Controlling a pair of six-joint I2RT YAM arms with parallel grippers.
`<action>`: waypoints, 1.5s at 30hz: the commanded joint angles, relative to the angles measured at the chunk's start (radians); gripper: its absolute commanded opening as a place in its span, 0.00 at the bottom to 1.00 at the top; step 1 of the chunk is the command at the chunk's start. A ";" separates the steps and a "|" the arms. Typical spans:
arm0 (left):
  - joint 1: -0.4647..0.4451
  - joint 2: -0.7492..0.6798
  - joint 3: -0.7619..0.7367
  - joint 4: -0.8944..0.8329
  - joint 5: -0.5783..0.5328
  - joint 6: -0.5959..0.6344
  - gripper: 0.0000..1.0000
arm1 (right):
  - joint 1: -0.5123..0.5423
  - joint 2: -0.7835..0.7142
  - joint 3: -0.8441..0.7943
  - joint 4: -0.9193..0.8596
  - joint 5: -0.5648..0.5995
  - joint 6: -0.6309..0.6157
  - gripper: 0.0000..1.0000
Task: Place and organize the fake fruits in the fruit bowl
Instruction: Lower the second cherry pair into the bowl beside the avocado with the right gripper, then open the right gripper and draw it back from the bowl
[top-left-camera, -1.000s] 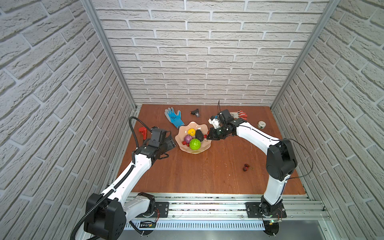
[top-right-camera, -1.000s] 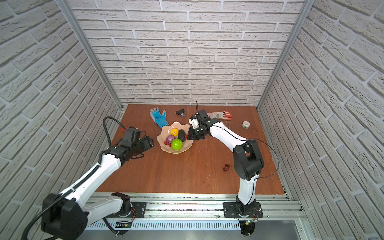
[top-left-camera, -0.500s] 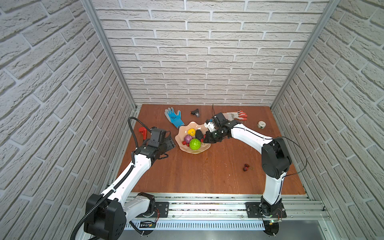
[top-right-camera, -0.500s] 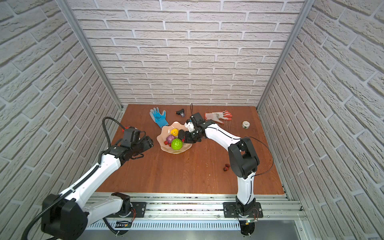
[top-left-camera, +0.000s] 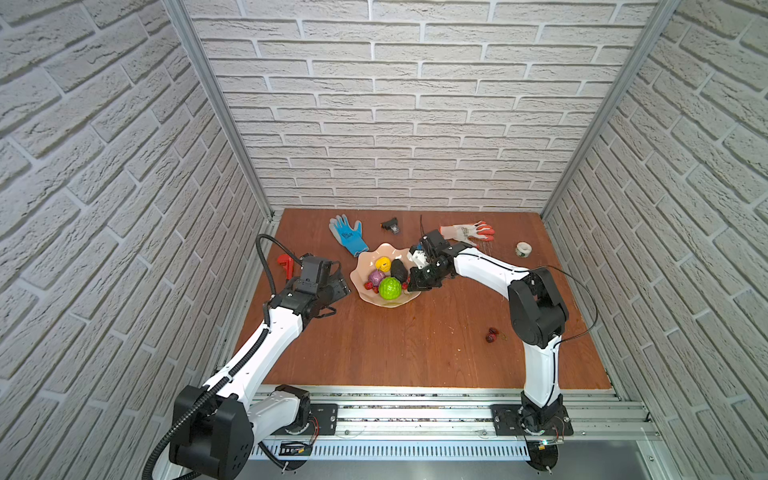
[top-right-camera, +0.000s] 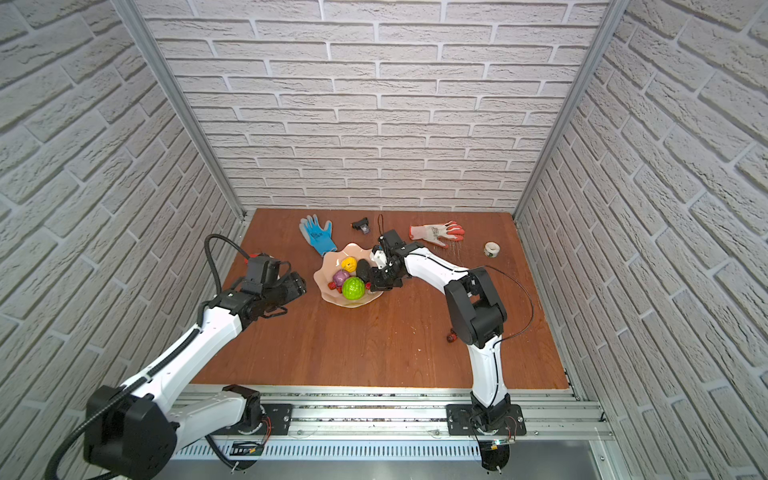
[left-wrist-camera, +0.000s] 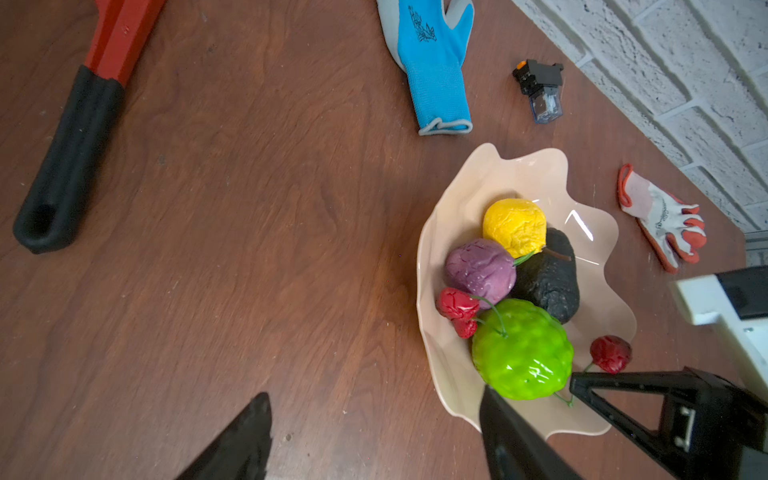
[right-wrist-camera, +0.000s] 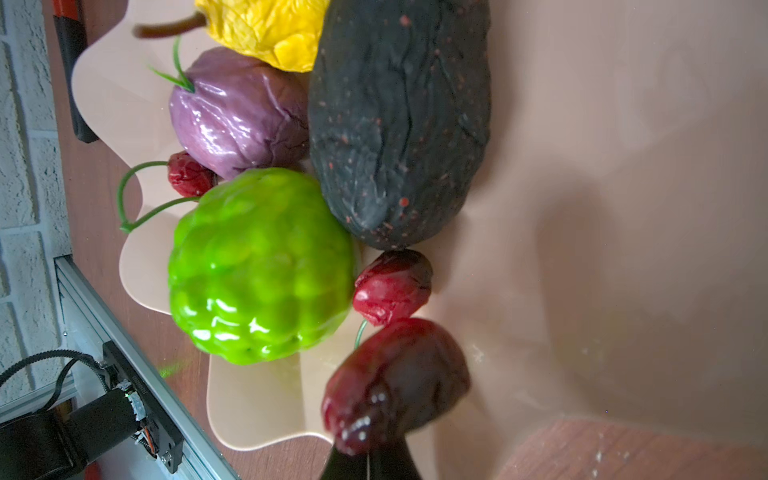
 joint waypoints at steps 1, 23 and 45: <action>0.007 0.002 -0.002 0.015 0.001 0.001 0.78 | -0.001 -0.006 0.035 -0.019 -0.001 -0.023 0.06; 0.012 -0.016 -0.004 0.016 0.002 0.008 0.78 | -0.002 -0.143 0.117 -0.099 0.097 -0.098 0.15; 0.012 0.092 0.051 0.074 0.001 0.057 0.78 | -0.194 -0.617 -0.341 -0.118 0.190 -0.012 0.21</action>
